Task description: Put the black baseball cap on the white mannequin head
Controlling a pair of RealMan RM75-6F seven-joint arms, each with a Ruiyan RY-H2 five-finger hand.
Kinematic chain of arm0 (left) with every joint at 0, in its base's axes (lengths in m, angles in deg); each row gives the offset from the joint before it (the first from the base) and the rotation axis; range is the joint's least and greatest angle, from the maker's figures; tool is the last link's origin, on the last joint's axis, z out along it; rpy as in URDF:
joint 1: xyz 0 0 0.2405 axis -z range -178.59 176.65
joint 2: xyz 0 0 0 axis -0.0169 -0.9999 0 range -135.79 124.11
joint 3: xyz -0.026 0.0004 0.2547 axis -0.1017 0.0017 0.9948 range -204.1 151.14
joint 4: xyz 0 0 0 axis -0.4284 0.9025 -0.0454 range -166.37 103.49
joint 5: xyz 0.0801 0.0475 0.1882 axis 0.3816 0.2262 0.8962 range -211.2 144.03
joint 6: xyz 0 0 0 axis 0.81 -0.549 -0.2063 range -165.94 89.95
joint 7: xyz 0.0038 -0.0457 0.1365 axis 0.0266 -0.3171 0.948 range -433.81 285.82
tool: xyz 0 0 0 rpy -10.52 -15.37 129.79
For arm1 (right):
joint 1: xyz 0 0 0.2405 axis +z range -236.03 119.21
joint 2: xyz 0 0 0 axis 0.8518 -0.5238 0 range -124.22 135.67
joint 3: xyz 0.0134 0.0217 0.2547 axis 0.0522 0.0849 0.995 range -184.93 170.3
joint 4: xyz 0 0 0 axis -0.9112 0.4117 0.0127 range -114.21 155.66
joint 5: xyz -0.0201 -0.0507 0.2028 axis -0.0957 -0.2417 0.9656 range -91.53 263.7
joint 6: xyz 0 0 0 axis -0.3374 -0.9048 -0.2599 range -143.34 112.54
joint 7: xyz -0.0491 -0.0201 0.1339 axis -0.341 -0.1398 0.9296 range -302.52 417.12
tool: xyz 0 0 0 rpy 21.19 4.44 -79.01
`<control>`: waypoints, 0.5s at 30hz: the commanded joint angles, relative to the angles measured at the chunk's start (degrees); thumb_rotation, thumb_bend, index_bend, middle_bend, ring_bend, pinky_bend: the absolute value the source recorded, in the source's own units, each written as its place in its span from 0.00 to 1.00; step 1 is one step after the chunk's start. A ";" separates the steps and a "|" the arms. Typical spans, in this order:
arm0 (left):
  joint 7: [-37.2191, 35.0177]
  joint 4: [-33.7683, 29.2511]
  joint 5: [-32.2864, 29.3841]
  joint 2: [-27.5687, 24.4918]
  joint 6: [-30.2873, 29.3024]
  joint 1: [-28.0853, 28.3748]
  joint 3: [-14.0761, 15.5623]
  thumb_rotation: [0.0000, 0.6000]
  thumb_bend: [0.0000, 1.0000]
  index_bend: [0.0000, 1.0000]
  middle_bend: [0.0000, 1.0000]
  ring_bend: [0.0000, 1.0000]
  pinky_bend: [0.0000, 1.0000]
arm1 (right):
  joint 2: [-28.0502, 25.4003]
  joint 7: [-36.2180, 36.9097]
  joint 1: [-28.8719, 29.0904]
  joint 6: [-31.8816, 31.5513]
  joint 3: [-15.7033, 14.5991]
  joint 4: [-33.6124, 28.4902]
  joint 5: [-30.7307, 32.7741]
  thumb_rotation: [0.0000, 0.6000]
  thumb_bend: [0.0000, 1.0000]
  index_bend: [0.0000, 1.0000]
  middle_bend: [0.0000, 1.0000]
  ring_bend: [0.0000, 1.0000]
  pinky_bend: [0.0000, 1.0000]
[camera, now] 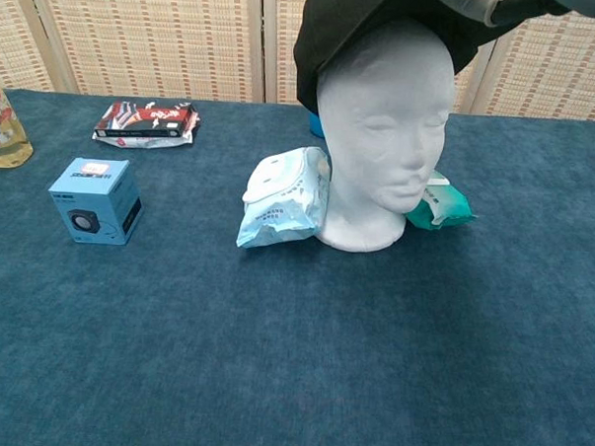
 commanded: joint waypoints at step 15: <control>0.32 -0.06 -0.16 -0.10 -0.10 -0.21 0.16 1.00 0.21 0.56 0.75 0.69 0.94 | 1.66 -0.43 -2.69 0.43 -2.76 1.40 -1.85 1.00 0.43 0.70 0.42 0.26 0.32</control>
